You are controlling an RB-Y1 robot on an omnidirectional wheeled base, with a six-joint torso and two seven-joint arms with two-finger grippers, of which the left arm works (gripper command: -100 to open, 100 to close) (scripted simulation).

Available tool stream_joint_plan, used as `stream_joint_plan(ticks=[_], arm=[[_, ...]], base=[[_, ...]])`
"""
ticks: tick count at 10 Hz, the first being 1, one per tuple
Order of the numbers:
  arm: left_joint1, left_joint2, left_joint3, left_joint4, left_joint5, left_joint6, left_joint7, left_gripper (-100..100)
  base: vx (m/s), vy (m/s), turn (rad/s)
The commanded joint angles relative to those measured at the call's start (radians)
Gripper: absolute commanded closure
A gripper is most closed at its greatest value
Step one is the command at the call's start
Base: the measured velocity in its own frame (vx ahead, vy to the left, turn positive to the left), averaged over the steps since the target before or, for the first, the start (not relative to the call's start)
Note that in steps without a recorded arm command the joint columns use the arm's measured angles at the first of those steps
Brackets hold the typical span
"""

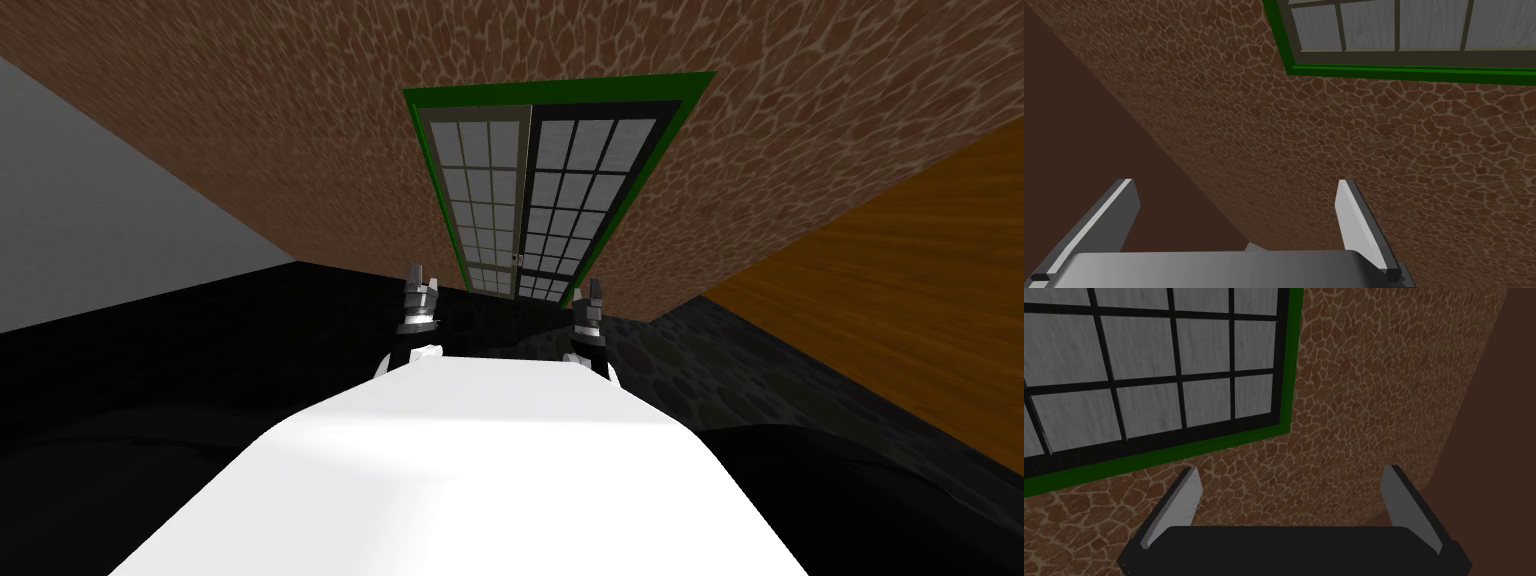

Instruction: Pull the door open

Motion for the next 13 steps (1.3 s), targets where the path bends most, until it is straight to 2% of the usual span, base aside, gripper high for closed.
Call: stream_joint_plan(ticks=[1,4,8,12,13], arm=[[-0.004,0.013,0.005,0.032,-0.002,-0.013,-0.027,-100],[-0.008,0.027,0.011,0.072,-0.005,-0.03,-0.061,-100],[-0.019,0.054,0.025,0.169,-0.011,-0.071,-0.144,-100],[-0.028,0.072,0.036,0.244,-0.016,-0.102,-0.208,-100],[-0.032,0.079,0.041,0.277,-0.018,-0.116,-0.236,-100]], base=[[0.09,-0.018,-0.063],[0.15,-0.033,-0.027],[0.183,-0.04,-0.049],[0.14,-0.044,-0.043],[0.136,-0.036,-0.064]])
